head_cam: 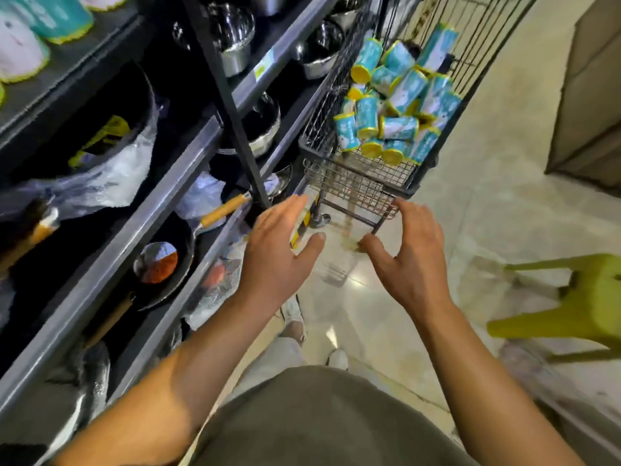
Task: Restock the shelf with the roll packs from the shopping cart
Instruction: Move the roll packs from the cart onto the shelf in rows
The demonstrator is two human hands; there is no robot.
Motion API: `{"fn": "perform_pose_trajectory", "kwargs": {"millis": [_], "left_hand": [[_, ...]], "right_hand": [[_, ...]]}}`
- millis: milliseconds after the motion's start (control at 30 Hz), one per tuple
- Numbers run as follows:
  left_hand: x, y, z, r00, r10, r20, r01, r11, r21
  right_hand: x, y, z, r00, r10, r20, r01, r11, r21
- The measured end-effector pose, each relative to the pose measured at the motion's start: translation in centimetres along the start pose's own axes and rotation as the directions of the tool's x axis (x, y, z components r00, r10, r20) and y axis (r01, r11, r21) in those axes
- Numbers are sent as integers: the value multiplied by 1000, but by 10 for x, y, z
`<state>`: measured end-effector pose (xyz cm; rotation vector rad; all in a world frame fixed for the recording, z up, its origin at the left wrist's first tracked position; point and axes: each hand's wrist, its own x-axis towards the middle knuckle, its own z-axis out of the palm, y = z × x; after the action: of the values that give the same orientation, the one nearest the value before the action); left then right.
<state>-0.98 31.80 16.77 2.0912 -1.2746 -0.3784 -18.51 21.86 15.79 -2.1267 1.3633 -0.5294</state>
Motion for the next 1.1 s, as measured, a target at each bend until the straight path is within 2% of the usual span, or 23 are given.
{"fn": "perform_pose_trajectory", "kwargs": {"millis": [333,567,733,933,1100], "left_hand": [[157,22,53,961,173,216,-162,984,-71],[242,38,73,916,268,300,-249,963,-98],[291,45,99,922,227,312,-216,974,-72],[349,58,136,958,141,249,-141,990,-16],[396,80,164,977,50,208,-54,998,15]], "right_hand": [[91,37,-4,952,284,-115,-286,958,-2],[148,44,-1,918,360,-166,-360,932,29],[201,67,-3,919,379,-107,-379,925,21],[285,108,-14,949,312,-53,-311,950,28],[361,134,-22,965,259,50,-259,966,1]]}}
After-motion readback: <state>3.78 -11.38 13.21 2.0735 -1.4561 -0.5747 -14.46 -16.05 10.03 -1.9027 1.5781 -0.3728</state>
